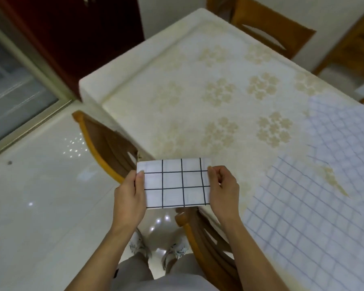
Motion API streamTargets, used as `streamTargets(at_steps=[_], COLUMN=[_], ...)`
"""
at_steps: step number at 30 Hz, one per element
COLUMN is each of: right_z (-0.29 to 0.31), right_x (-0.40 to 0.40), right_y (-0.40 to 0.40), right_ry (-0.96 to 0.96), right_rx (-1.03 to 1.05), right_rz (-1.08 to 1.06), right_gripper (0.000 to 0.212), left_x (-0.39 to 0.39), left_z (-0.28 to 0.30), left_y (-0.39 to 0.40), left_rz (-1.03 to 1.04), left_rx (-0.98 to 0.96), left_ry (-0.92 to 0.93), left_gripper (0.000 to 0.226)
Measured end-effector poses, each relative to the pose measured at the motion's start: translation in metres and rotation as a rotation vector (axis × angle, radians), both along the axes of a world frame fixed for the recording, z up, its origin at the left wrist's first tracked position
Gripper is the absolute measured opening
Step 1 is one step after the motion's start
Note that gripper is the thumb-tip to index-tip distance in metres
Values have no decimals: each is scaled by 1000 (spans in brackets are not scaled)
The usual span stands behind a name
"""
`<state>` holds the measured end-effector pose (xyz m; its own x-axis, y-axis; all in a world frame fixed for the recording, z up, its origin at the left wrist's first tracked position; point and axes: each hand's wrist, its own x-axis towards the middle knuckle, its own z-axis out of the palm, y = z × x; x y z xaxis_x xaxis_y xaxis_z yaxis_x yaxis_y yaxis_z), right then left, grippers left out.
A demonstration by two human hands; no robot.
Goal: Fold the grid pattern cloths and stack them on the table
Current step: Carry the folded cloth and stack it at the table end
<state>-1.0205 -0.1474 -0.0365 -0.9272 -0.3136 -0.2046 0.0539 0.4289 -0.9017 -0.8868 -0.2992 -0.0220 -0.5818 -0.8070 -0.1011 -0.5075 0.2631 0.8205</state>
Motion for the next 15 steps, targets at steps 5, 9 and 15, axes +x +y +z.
streamTargets(at_steps=[5, 9, 15], right_z=[3, 9, 11], right_x=[31, 63, 114], right_y=[-64, -124, -216], right_ry=[63, 87, 174], right_rx=[39, 49, 41], right_rz=[193, 341, 478], right_gripper=[21, 22, 24], left_x=[55, 102, 167], left_z=[3, 5, -8], left_y=[-37, -73, -146], left_rz=[187, 330, 463], left_rx=[5, 27, 78], left_ry=[-18, 11, 45], left_gripper=[33, 36, 38])
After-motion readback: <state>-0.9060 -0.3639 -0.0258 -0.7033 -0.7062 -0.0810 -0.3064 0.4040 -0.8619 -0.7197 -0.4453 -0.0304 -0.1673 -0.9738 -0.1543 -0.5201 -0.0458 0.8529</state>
